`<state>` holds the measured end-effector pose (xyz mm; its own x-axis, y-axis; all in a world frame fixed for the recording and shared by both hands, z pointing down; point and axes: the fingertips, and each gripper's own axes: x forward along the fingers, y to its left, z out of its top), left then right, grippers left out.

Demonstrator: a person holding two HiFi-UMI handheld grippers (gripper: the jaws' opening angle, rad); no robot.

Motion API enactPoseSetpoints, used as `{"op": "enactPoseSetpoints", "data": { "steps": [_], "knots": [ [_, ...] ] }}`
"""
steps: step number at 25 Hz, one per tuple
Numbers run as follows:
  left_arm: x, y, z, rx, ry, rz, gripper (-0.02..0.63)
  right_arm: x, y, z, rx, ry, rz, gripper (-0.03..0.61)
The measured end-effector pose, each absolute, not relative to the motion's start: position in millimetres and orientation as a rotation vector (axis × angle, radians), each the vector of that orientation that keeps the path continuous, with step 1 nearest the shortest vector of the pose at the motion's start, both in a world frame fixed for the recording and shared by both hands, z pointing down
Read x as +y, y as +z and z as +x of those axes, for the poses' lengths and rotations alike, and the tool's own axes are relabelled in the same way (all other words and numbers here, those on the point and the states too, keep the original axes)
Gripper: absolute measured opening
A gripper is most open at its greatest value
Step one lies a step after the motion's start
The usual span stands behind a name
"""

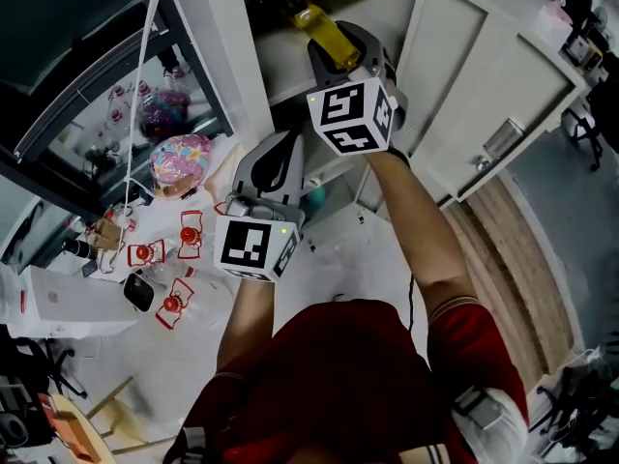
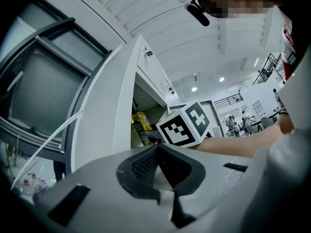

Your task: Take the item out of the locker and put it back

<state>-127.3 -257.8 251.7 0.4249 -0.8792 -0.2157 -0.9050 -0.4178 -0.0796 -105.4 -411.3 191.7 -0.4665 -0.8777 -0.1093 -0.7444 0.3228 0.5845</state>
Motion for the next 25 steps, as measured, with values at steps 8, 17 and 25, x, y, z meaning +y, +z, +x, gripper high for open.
{"op": "enactPoseSetpoints", "data": {
  "steps": [8, 17, 25],
  "knots": [
    [-249.1, 249.9, -116.5, 1.556, 0.207, -2.501, 0.006, -383.9, 191.2, -93.0, -2.381, -0.878, 1.474, 0.183],
    [-243.6, 252.0, -107.5, 1.548, 0.2, -2.509, 0.006, -355.2, 185.1, -73.9, -2.449, -0.872, 1.496, 0.183],
    [-243.2, 258.3, -103.4, 1.566, 0.197, -2.503, 0.006, -331.1, 190.3, -56.9, -2.529, -0.838, 1.496, 0.183]
  ]
}}
